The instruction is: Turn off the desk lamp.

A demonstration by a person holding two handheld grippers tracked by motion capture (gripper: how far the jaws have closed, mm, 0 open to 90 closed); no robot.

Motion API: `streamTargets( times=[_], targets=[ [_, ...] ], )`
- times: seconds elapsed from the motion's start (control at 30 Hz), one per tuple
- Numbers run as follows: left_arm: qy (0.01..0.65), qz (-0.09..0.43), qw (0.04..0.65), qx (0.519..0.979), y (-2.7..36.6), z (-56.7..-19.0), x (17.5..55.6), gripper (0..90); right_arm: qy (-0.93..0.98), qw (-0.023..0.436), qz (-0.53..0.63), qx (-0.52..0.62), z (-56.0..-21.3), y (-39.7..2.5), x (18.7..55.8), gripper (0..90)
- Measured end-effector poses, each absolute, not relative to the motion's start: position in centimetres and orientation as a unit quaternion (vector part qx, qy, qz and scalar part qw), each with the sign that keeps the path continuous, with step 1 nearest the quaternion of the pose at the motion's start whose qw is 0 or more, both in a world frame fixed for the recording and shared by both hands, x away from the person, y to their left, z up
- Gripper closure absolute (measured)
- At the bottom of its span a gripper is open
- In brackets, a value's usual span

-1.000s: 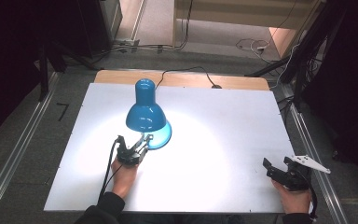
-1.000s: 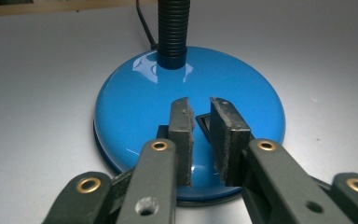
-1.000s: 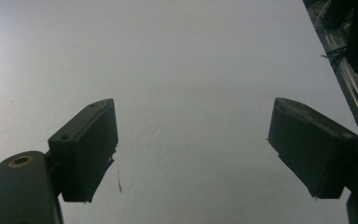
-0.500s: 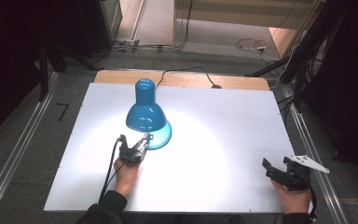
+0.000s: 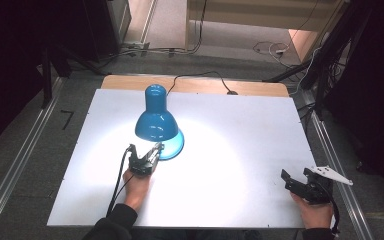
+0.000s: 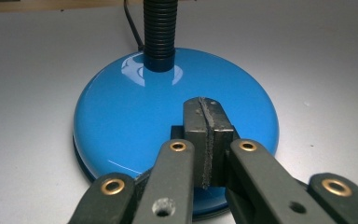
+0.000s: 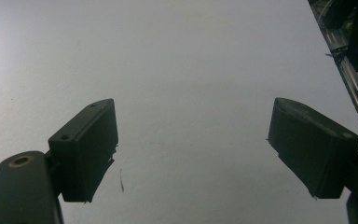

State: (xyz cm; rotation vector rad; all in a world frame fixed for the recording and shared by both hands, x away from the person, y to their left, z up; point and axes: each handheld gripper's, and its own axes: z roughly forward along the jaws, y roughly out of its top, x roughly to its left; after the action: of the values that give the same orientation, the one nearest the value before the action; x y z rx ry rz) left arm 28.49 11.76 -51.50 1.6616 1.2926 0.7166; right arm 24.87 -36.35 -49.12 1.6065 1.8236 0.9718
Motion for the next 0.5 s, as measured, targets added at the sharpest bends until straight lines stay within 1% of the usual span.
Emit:
streamTargets(
  times=[0.5],
  targets=[
    [0.521,0.284,0.442,0.673,11.59,-51.58,28.77,90.0,0.676,0.259,0.357,0.59,-49.17,-36.16,24.98,14.4]
  ],
)
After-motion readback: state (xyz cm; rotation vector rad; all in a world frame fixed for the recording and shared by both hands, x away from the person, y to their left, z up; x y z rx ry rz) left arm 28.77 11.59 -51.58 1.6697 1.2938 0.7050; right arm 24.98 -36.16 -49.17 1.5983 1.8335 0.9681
